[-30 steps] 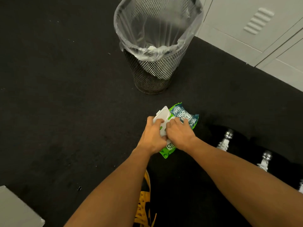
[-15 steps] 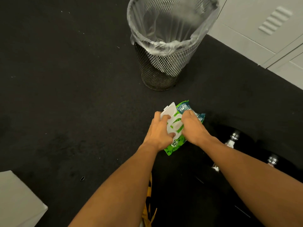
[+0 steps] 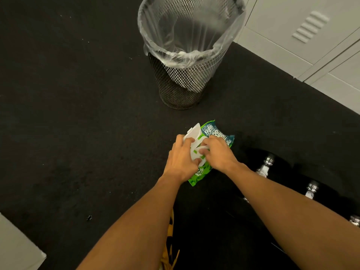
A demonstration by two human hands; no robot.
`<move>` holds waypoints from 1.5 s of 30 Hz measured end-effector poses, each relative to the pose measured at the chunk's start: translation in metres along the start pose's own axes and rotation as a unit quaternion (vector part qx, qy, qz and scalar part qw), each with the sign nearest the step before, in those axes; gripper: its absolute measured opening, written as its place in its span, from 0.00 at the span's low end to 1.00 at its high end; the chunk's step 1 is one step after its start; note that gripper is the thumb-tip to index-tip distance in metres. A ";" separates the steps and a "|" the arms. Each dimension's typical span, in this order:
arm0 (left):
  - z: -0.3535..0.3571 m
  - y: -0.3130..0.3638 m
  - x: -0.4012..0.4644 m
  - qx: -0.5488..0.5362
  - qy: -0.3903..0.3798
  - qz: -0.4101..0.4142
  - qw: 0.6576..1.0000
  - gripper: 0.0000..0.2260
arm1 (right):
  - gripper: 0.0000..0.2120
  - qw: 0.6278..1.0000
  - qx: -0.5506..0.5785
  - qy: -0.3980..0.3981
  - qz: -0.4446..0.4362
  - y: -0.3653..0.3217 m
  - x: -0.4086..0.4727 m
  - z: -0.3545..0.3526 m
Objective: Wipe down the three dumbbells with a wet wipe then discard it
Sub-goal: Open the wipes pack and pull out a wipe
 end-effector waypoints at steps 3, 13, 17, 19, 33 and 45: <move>-0.001 0.004 -0.001 0.014 0.007 0.010 1.000 0.29 | 0.04 0.997 0.045 0.013 0.054 0.006 0.003 -0.008; 0.000 0.014 -0.009 0.037 0.016 0.044 0.998 0.27 | 0.03 0.974 0.173 0.072 0.127 0.039 0.016 -0.068; -0.002 0.024 -0.011 0.021 0.021 0.047 0.998 0.28 | 0.02 0.917 0.343 0.063 0.194 0.050 -0.001 -0.072; 0.000 0.030 -0.014 0.027 0.015 0.057 0.998 0.30 | 0.02 0.891 0.400 0.056 0.206 0.052 -0.010 -0.075; 0.036 0.038 -0.039 0.246 -0.065 0.070 0.964 0.24 | 0.05 0.863 0.450 0.061 0.219 0.060 -0.058 -0.092; -0.010 0.054 -0.025 0.247 0.056 0.050 0.966 0.24 | 0.06 0.835 0.486 0.075 0.247 0.103 -0.095 -0.114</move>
Point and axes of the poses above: each hand's wrist, its own x-axis towards the middle knuckle, its own z-axis out of the palm, y = z × x, the point moved 8 cm from there along x, towards the middle knuckle, and after that the axes turned 8 degrees about y, right-handed, at the moved point
